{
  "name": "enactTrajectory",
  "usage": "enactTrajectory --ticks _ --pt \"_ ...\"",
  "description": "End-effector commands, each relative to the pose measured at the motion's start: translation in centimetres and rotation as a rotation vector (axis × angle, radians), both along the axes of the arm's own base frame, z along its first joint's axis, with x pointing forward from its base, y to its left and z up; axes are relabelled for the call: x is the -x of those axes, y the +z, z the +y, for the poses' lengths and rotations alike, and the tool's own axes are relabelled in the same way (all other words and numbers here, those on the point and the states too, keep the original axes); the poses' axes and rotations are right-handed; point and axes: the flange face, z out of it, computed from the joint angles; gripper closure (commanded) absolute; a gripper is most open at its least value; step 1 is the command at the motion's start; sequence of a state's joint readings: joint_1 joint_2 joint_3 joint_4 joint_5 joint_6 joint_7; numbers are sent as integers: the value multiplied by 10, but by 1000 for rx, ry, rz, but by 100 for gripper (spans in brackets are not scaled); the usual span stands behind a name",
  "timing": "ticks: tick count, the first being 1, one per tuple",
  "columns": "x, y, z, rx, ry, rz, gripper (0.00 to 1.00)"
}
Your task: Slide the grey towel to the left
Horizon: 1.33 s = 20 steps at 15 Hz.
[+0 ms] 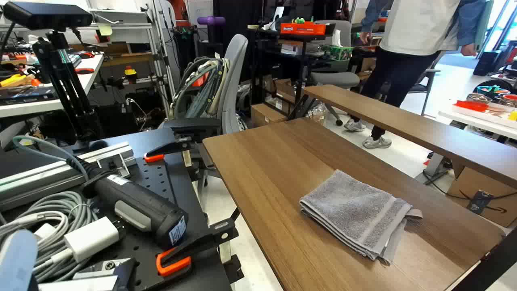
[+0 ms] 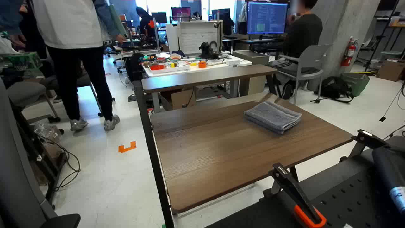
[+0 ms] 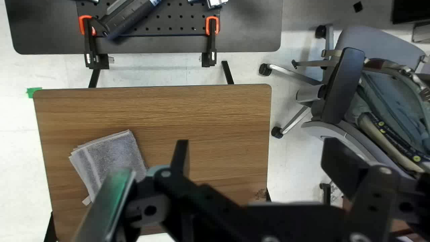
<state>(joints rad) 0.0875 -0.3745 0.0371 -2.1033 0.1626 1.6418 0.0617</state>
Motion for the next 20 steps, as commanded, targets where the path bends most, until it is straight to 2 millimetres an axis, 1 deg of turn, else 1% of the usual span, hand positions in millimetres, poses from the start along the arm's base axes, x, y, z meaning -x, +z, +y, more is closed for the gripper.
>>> enactTrajectory --ticks 1,16,18,20 --pt "0 1 0 0 0 -1 0" --pt "0 1 0 0 0 -1 0" --pt "-7 -4 -2 -11 -17 -31 0" --pt "-23 -12 -4 -17 -32 -69 0"
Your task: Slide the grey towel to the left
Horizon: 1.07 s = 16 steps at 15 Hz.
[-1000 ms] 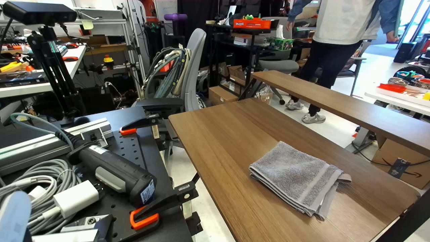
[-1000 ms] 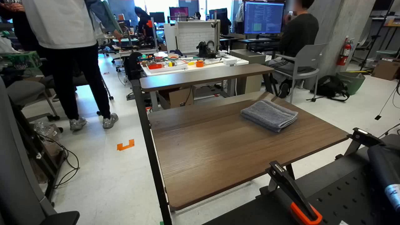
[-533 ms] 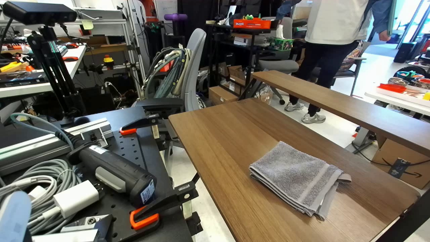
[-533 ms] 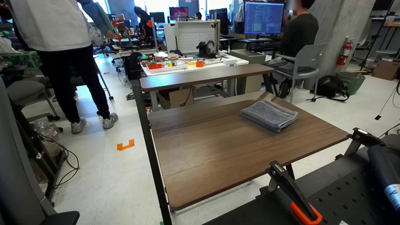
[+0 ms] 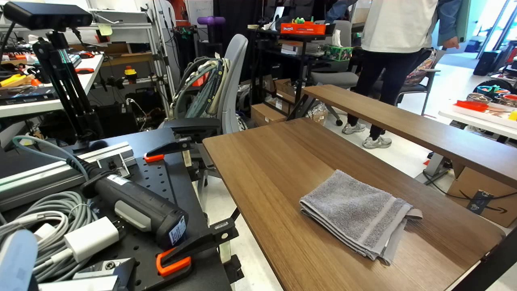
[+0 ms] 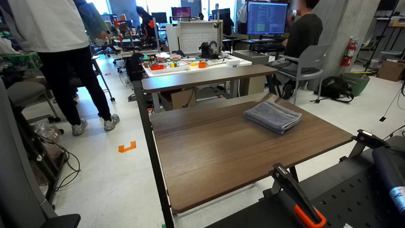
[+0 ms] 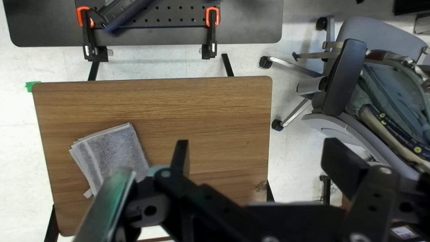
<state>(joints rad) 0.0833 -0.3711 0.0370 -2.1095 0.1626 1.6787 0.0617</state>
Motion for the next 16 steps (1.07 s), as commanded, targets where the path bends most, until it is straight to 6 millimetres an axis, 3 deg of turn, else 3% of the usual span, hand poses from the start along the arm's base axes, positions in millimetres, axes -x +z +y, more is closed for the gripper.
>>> enactTrajectory --ticks 1,5,12,16 --pt "-30 -17 -4 -17 -41 -71 0" --pt "-74 -64 -10 -12 -71 -126 0" --pt "-149 -193 -53 6 -163 -74 0" --pt "-185 -249 -79 18 -228 -67 0"
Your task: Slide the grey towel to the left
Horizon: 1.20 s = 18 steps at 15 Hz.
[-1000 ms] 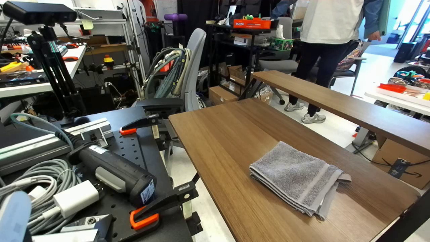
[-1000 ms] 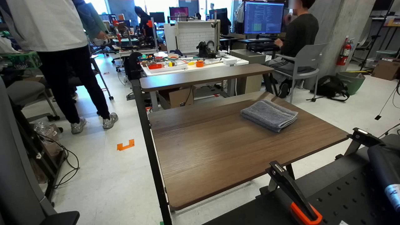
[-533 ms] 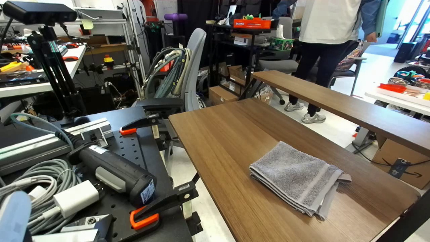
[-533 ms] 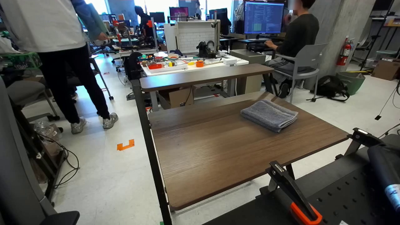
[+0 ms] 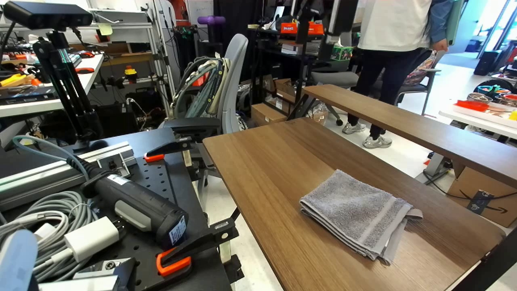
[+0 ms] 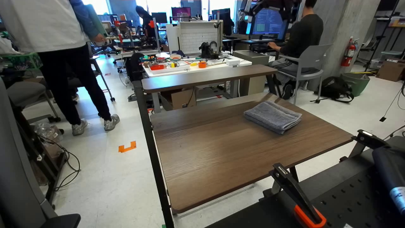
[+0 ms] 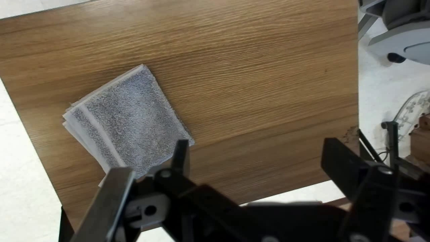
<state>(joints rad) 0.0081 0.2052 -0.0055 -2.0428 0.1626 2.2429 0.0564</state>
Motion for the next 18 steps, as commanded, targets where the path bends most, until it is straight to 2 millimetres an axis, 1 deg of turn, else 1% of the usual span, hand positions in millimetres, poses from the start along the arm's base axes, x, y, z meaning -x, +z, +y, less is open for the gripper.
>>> enactTrajectory --ticks 1,5,10,11,12,13,14,15,18 --pt "-40 -40 -22 6 -52 -18 0" --pt "-61 -94 -49 16 -106 33 0" --pt "-76 -157 -82 45 -193 80 0" --pt "-78 -167 -88 49 -208 99 0" --pt "-77 -172 -93 66 -219 137 0" --pt "-74 -165 -96 107 -186 184 0" --pt "-67 -171 -90 64 -186 138 0" --pt "-67 -175 -95 77 -182 159 0" --pt "-71 -170 -98 89 -178 173 0"
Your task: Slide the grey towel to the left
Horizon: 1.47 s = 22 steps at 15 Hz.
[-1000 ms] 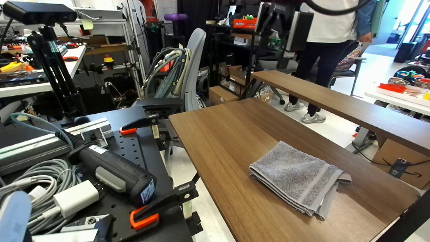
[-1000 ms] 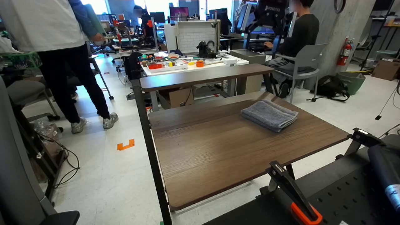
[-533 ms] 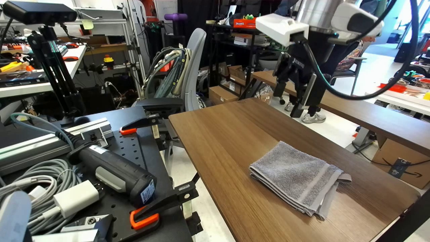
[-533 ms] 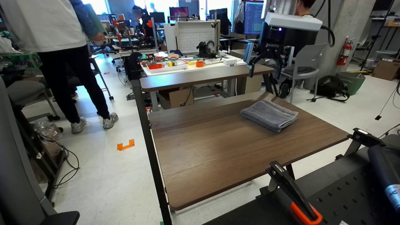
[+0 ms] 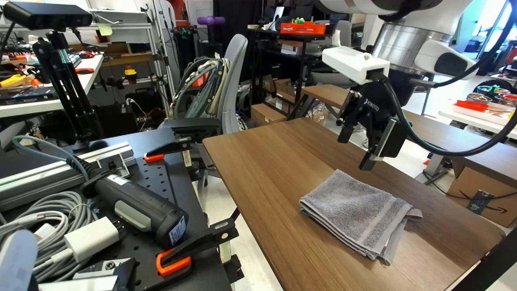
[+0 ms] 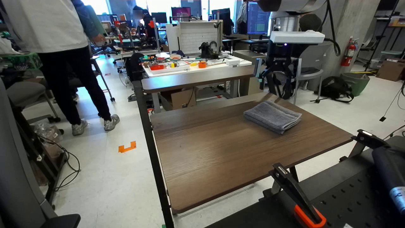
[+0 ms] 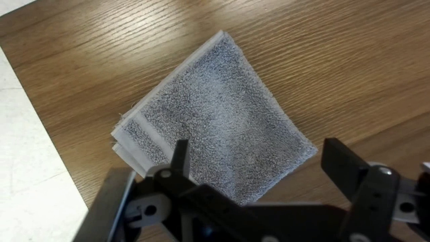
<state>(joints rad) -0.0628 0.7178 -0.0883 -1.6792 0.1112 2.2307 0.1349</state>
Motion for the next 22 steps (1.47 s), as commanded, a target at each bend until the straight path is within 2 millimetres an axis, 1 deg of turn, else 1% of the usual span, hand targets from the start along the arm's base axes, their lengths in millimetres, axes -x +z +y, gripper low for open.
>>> enactTrajectory --ticks 1,2,7,11,16,19,22 --pt "-1 1 0 2 1 1 0" --pt "-2 2 0 2 0 1 0" --pt "-2 -22 0 49 7 14 0" --pt "-6 -50 -13 73 -17 22 0" --pt "-21 -87 -25 96 -67 -53 0" --pt "-28 -107 -20 102 -49 -97 0" --pt "-24 -133 -3 124 19 -126 0"
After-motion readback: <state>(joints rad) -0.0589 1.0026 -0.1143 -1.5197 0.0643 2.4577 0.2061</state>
